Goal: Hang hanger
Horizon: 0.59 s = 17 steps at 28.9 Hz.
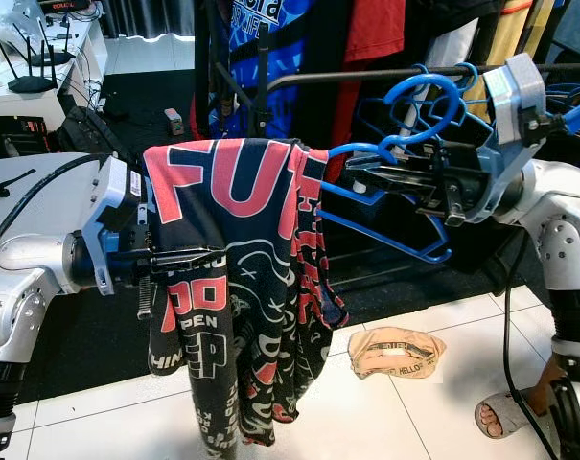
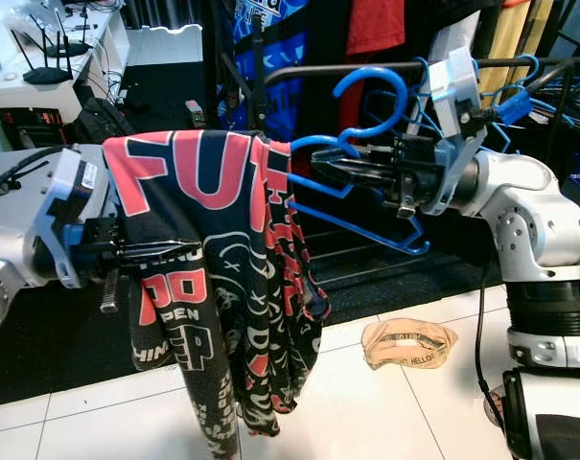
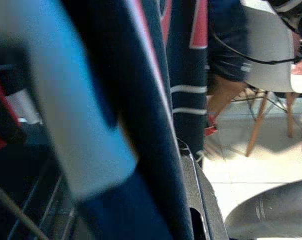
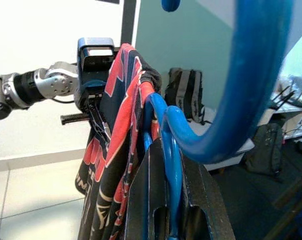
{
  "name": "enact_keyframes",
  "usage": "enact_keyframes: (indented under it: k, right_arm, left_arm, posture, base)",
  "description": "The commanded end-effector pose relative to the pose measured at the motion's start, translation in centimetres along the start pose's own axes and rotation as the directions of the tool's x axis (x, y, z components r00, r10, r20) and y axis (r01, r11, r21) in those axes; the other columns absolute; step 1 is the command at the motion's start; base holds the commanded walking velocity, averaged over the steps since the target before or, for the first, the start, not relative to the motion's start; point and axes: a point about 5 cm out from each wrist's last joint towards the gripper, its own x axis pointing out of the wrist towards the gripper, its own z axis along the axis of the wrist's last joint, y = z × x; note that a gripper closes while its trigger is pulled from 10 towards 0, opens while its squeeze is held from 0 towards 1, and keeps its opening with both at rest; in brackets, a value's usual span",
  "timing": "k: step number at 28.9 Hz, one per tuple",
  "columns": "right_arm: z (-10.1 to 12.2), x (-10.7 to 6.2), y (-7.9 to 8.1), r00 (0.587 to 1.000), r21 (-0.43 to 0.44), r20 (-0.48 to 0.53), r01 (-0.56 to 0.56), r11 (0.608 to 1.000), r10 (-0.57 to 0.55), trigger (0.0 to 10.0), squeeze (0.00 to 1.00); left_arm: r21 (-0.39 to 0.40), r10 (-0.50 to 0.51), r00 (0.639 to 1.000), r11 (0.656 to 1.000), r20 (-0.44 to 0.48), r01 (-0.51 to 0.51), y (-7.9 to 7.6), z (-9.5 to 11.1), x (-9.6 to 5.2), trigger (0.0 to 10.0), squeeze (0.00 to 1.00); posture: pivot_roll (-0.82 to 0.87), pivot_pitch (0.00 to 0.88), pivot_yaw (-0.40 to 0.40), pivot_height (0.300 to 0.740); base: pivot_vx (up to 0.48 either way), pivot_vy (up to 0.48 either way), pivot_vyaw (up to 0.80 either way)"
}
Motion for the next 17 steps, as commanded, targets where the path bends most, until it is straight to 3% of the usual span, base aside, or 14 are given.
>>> enact_keyframes:
  k: [1,5,6,9,12,16,17]
  right_arm:
    - [1.0,-0.6,-0.2,0.999,-0.029,0.028,0.035,0.999,-0.034,0.0,0.0]
    - [-0.5,-1.4,-0.4,0.995,-0.008,-0.058,0.083,0.996,-0.084,0.0,0.0]
    - [-1.5,-1.9,-0.3,0.989,0.003,-0.115,0.097,0.995,-0.096,0.0,0.0]
    - [-1.7,-2.0,-0.2,0.987,0.005,-0.127,0.1,0.995,-0.098,0.0,0.0]
    - [-3.5,-3.1,0.3,0.968,0.04,-0.214,0.139,0.989,-0.128,0.0,0.0]
    - [-4.6,-3.9,0.5,0.945,0.044,-0.295,0.165,0.985,-0.145,0.0,0.0]
    - [-5.7,-4.5,0.7,0.923,0.054,-0.354,0.182,0.982,-0.152,0.0,0.0]
  left_arm:
    - [0.01,0.072,0.997,0.997,-0.019,-0.072,0.7,-0.2,-1.2,0.0,0.0]
    - [0.046,0.221,0.975,0.974,-0.004,-0.221,2.3,0.4,-2.8,0.0,0.0]
    - [0.059,0.317,0.948,0.946,0.021,-0.318,3.4,0.9,-3.8,0.0,0.0]
    - [0.061,0.34,0.94,0.938,0.027,-0.341,3.6,1.0,-4.1,0.0,0.0]
    - [0.086,0.468,0.882,0.878,0.056,-0.472,5.0,1.7,-5.9,0.0,0.0]
    - [0.079,0.527,0.845,0.842,0.089,-0.534,5.6,2.1,-6.4,0.0,0.0]
    - [0.067,0.564,0.817,0.817,0.116,-0.573,6.1,2.3,-6.6,0.0,0.0]
  posture:
    - [0.02,0.029,-0.014,0.74]
    - [0.03,0.024,-0.017,0.74]
    - [0.03,0.024,-0.018,0.74]
    - [0.03,0.024,-0.018,0.74]
    - [0.02,0.033,-0.016,0.74]
    - [0.02,0.034,-0.014,0.74]
    - [0.02,0.034,-0.014,0.74]
  base:
    - [0.0,0.0,0.0]
    - [0.0,0.0,0.0]
    - [0.0,0.0,0.0]
    - [0.0,0.0,0.0]
    - [0.0,0.0,0.0]
    - [0.0,0.0,0.0]
    - [0.0,0.0,0.0]
